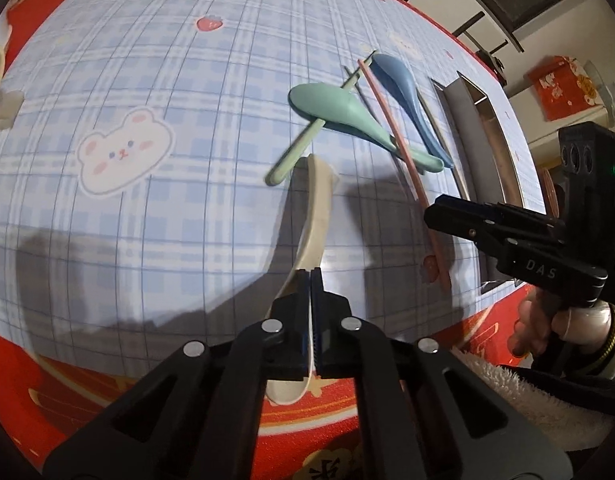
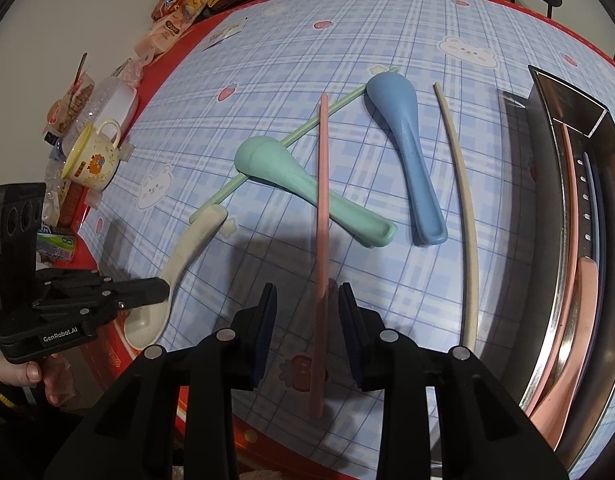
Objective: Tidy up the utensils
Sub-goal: 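Close the left tool on a beige spoon while the right tool grasps a pink chopstick, then carry the beige spoon and pink chopstick over the tray and lower them in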
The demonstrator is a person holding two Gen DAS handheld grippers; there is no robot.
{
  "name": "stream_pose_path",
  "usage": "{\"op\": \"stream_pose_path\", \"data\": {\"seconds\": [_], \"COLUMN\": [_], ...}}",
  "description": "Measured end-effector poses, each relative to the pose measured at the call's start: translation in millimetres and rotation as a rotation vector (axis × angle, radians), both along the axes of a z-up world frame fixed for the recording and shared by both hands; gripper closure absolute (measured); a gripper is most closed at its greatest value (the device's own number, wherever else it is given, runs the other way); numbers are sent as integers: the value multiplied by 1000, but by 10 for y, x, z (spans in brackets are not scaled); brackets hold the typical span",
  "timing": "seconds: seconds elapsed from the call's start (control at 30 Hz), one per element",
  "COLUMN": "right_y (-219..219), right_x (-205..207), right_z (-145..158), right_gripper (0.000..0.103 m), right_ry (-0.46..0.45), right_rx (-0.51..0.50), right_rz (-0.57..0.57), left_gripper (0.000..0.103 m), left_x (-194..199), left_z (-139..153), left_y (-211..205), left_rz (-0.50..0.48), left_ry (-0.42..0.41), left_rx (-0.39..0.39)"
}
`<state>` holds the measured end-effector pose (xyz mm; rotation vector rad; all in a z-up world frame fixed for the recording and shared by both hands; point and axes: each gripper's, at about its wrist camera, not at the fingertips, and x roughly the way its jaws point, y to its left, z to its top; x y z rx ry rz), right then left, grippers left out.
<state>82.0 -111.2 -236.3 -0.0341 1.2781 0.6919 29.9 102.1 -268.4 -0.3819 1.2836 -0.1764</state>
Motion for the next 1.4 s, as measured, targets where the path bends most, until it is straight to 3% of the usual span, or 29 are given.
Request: {"op": "stream_pose_path", "data": {"seconds": [0.1,0.27,0.63,0.8,1.1,1.4], "right_y": [2,-12,73,59,38,38], "right_x": [-1,0,54,91,83,83], "right_z": [7,-10,-71,-90,-91,-98], "right_gripper": [72,72,86,94,95,96], "right_ry": [-2,3,0,-1,-3,-5], "right_rx": [-5,-18,-48,-48,-48,-44], "right_rz": [1,-6,6,-13,-21,-21], "left_gripper": [85,77,70,70,70,76], "left_x": [25,98,196,177,237,302], "left_z": [40,81,101,54,-66,-59], "left_y": [28,-4,20,19,-7,-76], "left_rz": [-7,-60,-100,-128,-143,-167], "left_ry": [-21,-50,-73,-60,-44,-60], "left_rx": [-1,48,84,71,32,90]}}
